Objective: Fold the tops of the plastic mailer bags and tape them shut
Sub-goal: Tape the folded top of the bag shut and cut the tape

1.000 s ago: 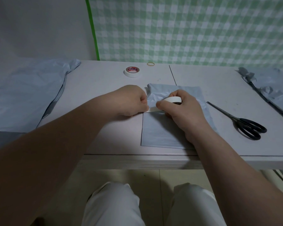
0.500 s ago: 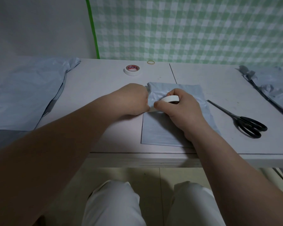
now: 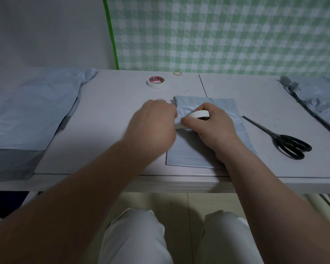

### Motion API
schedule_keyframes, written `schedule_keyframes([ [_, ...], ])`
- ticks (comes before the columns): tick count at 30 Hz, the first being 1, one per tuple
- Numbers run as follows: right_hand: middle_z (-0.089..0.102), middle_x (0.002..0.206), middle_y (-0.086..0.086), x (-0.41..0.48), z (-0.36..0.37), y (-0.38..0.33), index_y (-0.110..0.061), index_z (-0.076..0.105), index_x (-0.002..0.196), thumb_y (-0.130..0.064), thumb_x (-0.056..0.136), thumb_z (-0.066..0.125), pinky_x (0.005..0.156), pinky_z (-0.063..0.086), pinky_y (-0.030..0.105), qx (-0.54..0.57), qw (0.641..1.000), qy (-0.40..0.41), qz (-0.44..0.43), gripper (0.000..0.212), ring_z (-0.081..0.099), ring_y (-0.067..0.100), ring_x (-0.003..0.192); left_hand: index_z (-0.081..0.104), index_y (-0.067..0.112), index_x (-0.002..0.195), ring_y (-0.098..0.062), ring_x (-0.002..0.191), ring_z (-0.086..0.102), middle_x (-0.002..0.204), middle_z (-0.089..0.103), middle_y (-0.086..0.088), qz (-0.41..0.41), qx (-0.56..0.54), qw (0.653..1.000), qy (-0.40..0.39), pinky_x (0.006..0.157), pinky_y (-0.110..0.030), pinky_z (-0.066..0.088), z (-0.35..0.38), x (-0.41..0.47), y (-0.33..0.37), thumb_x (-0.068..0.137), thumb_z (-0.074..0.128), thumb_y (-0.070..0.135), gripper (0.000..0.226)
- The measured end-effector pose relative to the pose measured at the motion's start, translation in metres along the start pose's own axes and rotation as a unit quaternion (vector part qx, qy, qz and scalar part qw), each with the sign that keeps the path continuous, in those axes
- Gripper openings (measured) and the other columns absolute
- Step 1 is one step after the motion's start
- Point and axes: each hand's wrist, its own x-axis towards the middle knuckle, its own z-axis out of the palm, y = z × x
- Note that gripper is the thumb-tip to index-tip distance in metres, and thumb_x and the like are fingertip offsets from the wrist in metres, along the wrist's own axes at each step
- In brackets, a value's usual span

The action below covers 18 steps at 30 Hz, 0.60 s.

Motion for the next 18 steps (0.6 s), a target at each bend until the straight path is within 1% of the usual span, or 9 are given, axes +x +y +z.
schedule_keyframes([
  [2,0.058,0.066,-0.005,-0.001,0.0,-0.001,-0.014,0.057,0.076,-0.028,0.07,0.074,0.064,0.041,0.033,-0.003,1.0,0.0,0.0,0.022,0.052,0.014,0.065,0.056,0.015,0.117,-0.026,0.114,0.049,0.118,0.057,-0.006,0.028,0.003,1.0,-0.014,0.092,-0.037,0.039,0.008,-0.015,0.01,0.092,0.044,0.02,0.029],
  [3,0.057,0.065,-0.005,-0.001,-0.001,-0.002,-0.013,0.057,0.076,-0.028,0.07,0.074,0.064,0.041,0.033,-0.006,1.0,0.001,0.001,0.023,0.052,0.014,0.065,0.049,0.015,0.124,-0.024,0.125,0.041,0.129,0.051,-0.005,0.026,0.011,0.999,-0.03,0.099,-0.039,0.034,0.012,-0.02,0.012,0.094,0.04,0.026,0.033],
  [5,0.055,0.063,-0.005,-0.001,-0.002,-0.003,-0.014,0.055,0.072,-0.028,0.07,0.074,0.061,0.039,0.03,-0.011,1.0,0.004,0.006,0.024,0.05,0.013,0.063,0.032,0.015,0.141,-0.022,0.143,0.017,0.15,0.031,-0.002,0.009,0.014,0.996,-0.086,0.112,-0.045,0.019,0.021,-0.026,0.012,0.098,0.031,0.036,0.047],
  [7,0.053,0.061,-0.006,-0.001,-0.002,-0.004,-0.015,0.053,0.07,-0.03,0.071,0.073,0.058,0.038,0.028,-0.025,1.0,0.002,0.006,0.025,0.049,0.013,0.061,0.016,0.016,0.15,-0.019,0.147,0.004,0.159,0.013,-0.001,0.006,0.021,0.991,-0.129,0.115,-0.049,0.008,0.027,-0.03,0.012,0.1,0.024,0.041,0.056],
  [9,0.054,0.064,-0.004,-0.001,-0.002,-0.003,-0.011,0.057,0.075,-0.036,0.071,0.074,0.059,0.038,0.029,-0.04,0.999,-0.004,0.002,0.031,0.049,0.013,0.062,0.005,0.018,0.152,-0.017,0.147,-0.001,0.16,0.005,0.001,0.007,0.035,0.99,-0.136,0.116,-0.05,0.005,0.03,-0.033,0.013,0.1,0.019,0.044,0.06],
  [12,0.056,0.07,0.001,0.0,-0.009,-0.004,-0.007,0.058,0.083,-0.046,0.065,0.081,0.063,0.04,0.032,-0.051,0.998,-0.04,0.004,0.048,0.049,0.014,0.065,0.001,0.018,0.152,-0.017,0.147,-0.002,0.161,0.003,0.002,-0.003,0.04,0.99,-0.134,0.116,-0.051,0.005,0.032,-0.036,0.015,0.099,0.017,0.047,0.062],
  [15,0.061,0.075,0.0,0.001,-0.023,-0.004,-0.009,0.061,0.089,-0.032,0.063,0.086,0.063,0.043,0.025,-0.009,0.995,-0.097,0.014,0.043,0.053,0.011,0.068,0.003,0.018,0.152,-0.017,0.147,-0.003,0.161,0.0,0.002,-0.006,0.051,0.989,-0.137,0.115,-0.051,0.004,0.031,-0.036,0.016,0.098,0.017,0.049,0.063],
  [17,0.066,0.079,0.001,0.003,-0.029,0.001,-0.01,0.062,0.089,-0.019,0.068,0.083,0.066,0.047,0.023,-0.013,0.996,-0.086,0.0,0.03,0.056,0.011,0.069,0.001,0.018,0.152,-0.017,0.147,-0.004,0.161,-0.003,0.002,-0.01,0.058,0.988,-0.144,0.115,-0.051,0.004,0.031,-0.036,0.017,0.098,0.016,0.05,0.064],
  [18,0.068,0.081,0.002,0.004,-0.03,0.005,-0.012,0.064,0.086,-0.014,0.072,0.08,0.071,0.05,0.027,-0.025,0.998,-0.064,-0.014,0.021,0.059,0.012,0.071,0.0,0.017,0.152,-0.017,0.147,-0.005,0.161,-0.004,0.002,-0.012,0.06,0.988,-0.145,0.115,-0.051,0.003,0.031,-0.037,0.017,0.098,0.016,0.05,0.065],
])
